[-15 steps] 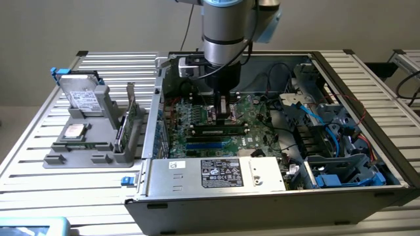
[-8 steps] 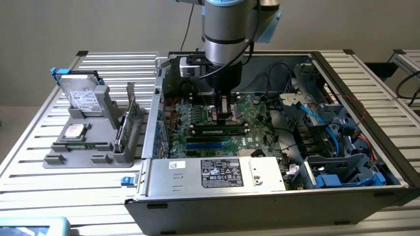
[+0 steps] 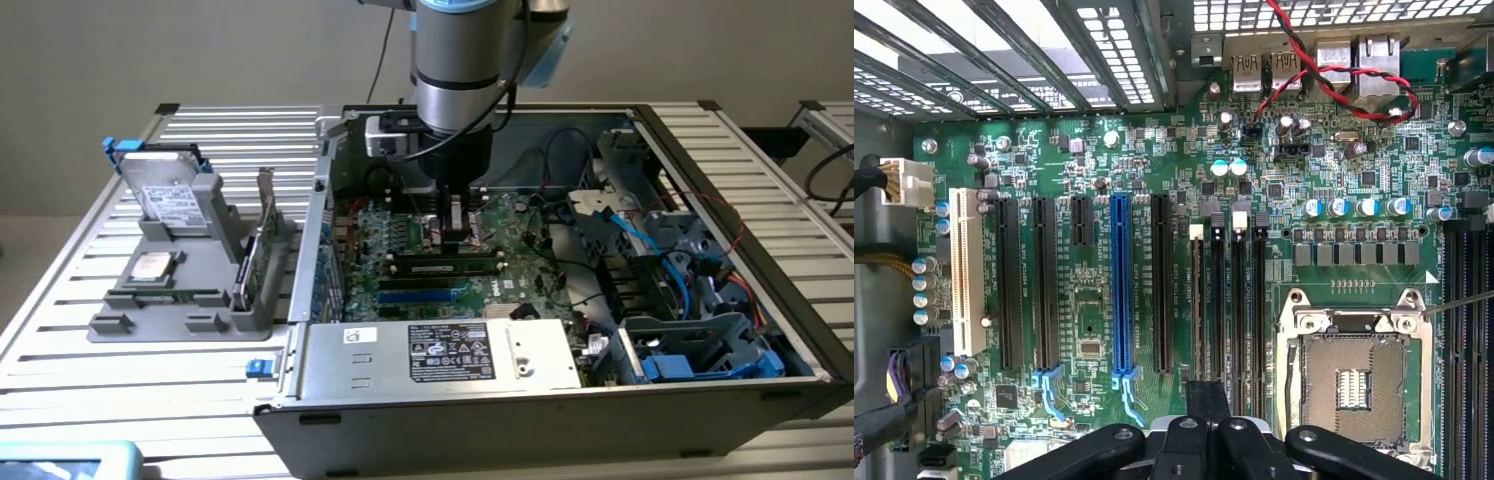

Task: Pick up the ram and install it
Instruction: 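Press down the ram until it locks into place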

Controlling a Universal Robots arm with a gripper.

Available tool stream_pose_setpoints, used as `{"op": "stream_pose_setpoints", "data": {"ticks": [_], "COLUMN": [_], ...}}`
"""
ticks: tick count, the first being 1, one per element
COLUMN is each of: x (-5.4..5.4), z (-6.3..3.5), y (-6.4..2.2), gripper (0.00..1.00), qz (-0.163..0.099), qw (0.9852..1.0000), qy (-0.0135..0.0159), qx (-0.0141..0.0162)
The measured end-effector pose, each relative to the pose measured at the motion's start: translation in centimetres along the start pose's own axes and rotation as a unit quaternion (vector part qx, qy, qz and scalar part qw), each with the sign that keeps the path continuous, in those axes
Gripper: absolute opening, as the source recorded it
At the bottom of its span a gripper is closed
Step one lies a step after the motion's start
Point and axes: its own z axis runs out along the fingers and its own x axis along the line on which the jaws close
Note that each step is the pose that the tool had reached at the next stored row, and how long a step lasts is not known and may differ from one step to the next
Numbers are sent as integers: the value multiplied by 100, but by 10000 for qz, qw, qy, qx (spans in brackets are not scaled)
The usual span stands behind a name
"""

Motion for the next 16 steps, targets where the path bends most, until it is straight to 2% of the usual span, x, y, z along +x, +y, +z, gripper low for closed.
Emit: {"op": "stream_pose_setpoints", "data": {"ticks": [4, 8, 11, 16], "x": [0, 0, 0, 0], "z": [0, 0, 0, 2], "y": [0, 0, 0, 0], "gripper": [11, 11, 11, 11], "qz": [36, 293, 486, 814], "qw": [10000, 9996, 9988, 9967], "qy": [0, 7, 12, 14], "qx": [-3, -22, -36, -61]}}
